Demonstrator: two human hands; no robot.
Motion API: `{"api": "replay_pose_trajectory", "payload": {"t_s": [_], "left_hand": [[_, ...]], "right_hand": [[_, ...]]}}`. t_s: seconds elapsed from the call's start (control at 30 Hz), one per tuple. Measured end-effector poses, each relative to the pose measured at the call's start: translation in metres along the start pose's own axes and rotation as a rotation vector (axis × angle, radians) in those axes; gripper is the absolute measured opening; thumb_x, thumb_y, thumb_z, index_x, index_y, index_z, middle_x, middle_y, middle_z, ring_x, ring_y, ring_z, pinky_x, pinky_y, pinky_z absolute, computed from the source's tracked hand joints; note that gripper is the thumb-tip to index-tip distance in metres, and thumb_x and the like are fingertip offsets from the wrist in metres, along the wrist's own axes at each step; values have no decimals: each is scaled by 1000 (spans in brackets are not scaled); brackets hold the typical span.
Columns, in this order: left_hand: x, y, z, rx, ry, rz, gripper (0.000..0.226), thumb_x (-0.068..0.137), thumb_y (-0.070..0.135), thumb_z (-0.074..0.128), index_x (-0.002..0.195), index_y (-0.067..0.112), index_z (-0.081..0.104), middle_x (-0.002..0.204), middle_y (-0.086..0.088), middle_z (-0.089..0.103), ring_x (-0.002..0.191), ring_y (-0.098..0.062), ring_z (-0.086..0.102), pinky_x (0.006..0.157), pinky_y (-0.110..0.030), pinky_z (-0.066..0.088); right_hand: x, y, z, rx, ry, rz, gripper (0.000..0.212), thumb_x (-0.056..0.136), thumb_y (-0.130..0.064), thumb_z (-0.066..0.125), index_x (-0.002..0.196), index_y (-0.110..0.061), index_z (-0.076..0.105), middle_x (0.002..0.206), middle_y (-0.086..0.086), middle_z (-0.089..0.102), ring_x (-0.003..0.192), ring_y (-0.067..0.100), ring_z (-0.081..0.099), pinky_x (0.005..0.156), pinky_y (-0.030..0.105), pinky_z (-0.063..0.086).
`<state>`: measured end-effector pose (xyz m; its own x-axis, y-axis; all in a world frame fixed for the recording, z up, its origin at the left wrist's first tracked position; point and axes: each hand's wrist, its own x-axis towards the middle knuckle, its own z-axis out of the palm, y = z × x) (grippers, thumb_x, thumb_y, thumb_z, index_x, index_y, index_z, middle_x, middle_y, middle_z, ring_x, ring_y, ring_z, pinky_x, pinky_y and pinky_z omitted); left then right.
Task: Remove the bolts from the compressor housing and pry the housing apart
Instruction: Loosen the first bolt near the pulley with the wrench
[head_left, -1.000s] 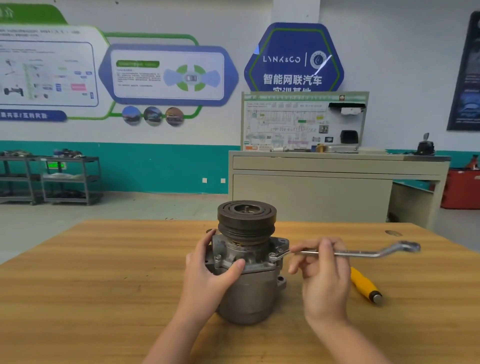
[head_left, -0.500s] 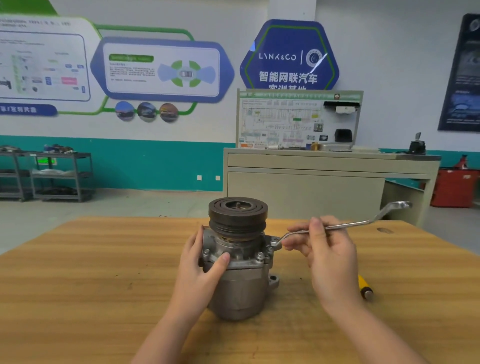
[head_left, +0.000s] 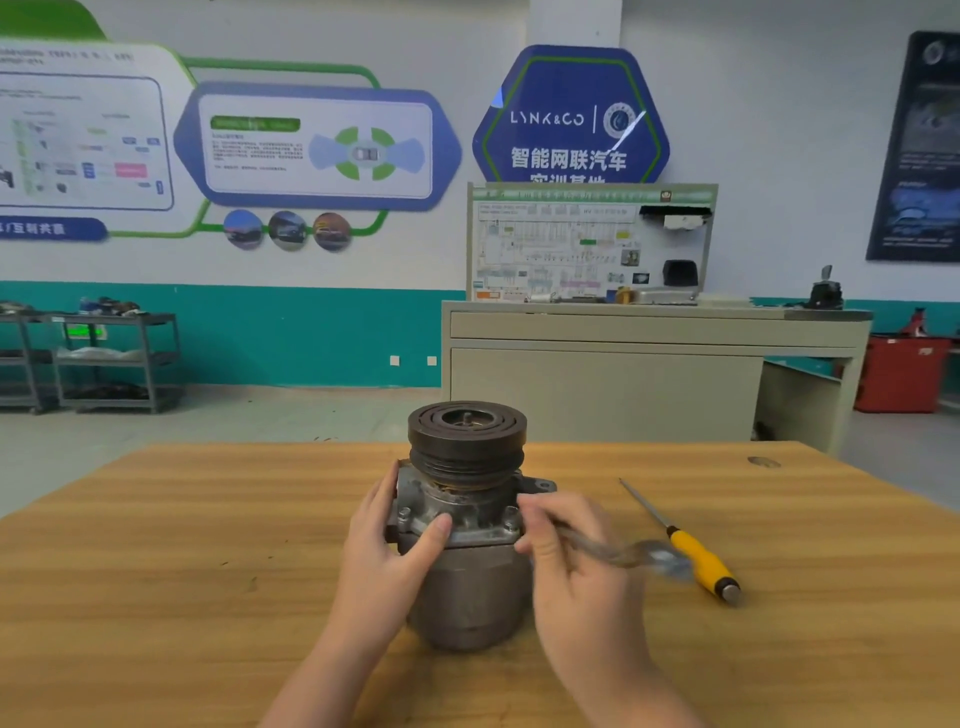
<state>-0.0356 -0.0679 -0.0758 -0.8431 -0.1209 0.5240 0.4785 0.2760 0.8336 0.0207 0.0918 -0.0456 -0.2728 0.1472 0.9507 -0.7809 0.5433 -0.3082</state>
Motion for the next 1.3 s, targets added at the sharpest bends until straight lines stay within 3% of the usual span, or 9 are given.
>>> {"api": "replay_pose_trajectory", "payload": {"t_s": [0.1, 0.2, 0.3, 0.43, 0.63, 0.8, 0.93, 1.17, 1.3], "left_hand": [[1, -1, 1, 41, -6, 20, 70, 87, 20, 72, 149, 21, 40, 142, 4, 51, 134, -17, 45, 113, -44, 38], [0, -1, 2, 32, -18, 13, 70, 88, 25, 73, 149, 23, 40, 143, 3, 51, 133, -17, 46, 112, -48, 38], [-3, 0, 3, -1, 9, 9, 76, 81, 43, 74, 147, 32, 37, 145, 9, 46, 134, -11, 44, 113, -38, 36], [-2, 2, 4, -61, 11, -31, 96, 71, 51, 67, 154, 35, 20, 144, 18, 38, 128, -4, 42, 105, -27, 34], [-1, 1, 3, -105, 0, -29, 90, 78, 39, 73, 152, 36, 22, 135, 23, 44, 118, 4, 50, 98, -18, 38], [0, 1, 3, -186, 8, -33, 105, 67, 52, 76, 151, 44, 14, 129, 35, 40, 119, 11, 47, 101, -23, 37], [-2, 2, 3, -156, 0, -12, 117, 56, 62, 79, 150, 48, 9, 141, 28, 37, 124, 9, 44, 104, -22, 34], [-9, 7, 11, -18, 41, 73, 120, 41, 78, 78, 134, 67, 4, 140, 28, 22, 133, 7, 27, 104, -10, 26], [-9, 6, 12, 2, 59, 63, 124, 44, 71, 80, 143, 53, 8, 142, 24, 23, 138, -3, 28, 116, -33, 30]], "right_hand": [[-3, -2, 13, -274, -41, -291, 22, 94, -25, 58, 79, -10, 65, 74, 1, 60, 62, 14, 58, 56, 27, 49], [-10, 0, 17, -320, -33, -308, 21, 98, -30, 53, 86, -14, 59, 73, 0, 60, 60, 11, 55, 53, 23, 48], [-13, -4, 16, 75, 149, 108, 15, 101, -41, 40, 95, -28, 45, 85, 0, 61, 60, 2, 57, 58, 16, 49], [11, 8, 18, 535, 436, 672, 16, 104, -18, 32, 90, -23, 40, 62, 5, 60, 35, 12, 41, 37, 20, 35], [55, 43, 3, 933, 299, 1245, 19, 105, -13, 32, 91, -10, 44, 52, 8, 55, 34, 14, 42, 33, 19, 30], [56, 33, -18, 914, 195, 907, 19, 105, -18, 36, 92, -10, 46, 68, 11, 68, 55, 23, 65, 51, 29, 54], [30, 15, -15, 524, 92, 645, 16, 100, -19, 41, 90, -14, 52, 79, 7, 70, 62, 26, 69, 57, 28, 56], [10, 5, -3, 295, 90, 424, 19, 98, -37, 41, 89, -25, 52, 83, -5, 70, 66, 13, 70, 62, 26, 58], [-11, 1, 5, -50, 8, 40, 30, 102, -45, 35, 97, -21, 54, 83, -7, 65, 77, 5, 64, 67, 20, 53]]}}
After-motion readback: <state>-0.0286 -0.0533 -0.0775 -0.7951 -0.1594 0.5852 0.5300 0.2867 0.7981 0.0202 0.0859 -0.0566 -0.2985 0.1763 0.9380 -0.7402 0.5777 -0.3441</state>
